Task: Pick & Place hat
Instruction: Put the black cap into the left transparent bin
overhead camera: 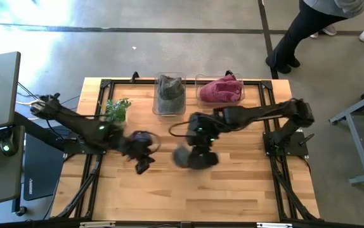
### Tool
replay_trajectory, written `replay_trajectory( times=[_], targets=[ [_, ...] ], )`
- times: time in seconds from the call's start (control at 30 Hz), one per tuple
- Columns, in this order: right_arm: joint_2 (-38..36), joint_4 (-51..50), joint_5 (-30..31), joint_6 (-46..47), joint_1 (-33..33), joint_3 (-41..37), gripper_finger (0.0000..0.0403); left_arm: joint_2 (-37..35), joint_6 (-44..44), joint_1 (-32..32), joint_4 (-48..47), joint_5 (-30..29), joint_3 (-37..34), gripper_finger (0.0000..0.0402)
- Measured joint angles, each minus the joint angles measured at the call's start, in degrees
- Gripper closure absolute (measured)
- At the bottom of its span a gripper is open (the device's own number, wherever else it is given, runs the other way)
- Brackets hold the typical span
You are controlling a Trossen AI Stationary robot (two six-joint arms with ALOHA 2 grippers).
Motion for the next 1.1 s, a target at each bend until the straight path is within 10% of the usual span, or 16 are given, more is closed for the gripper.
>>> replay_trajectory(
  times=[0.17,0.5,0.8,1.1],
  targets=[
    [6.3,15.78,-8.16,6.12,-1.61,0.0,0.0402,-3.66,-9.78,-10.12,-0.14,-10.13,-0.02,0.0236],
    [15.72,30.13,-3.92,6.89,-7.07,0.02,0.0402,-4.41,-17.82,-20.17,1.38,-21.86,-0.02,0.0244],
    [14.86,31.09,-18.68,16.82,-5.49,5.45,0.0402,-4.48,-17.7,-20.39,9.74,-22.03,-0.04,0.0244],
    [15.82,29.69,-18.95,17.79,0.19,6.58,0.0402,-4.5,-17.62,-20.39,15.92,-18.59,-0.02,0.0244]
  ],
)
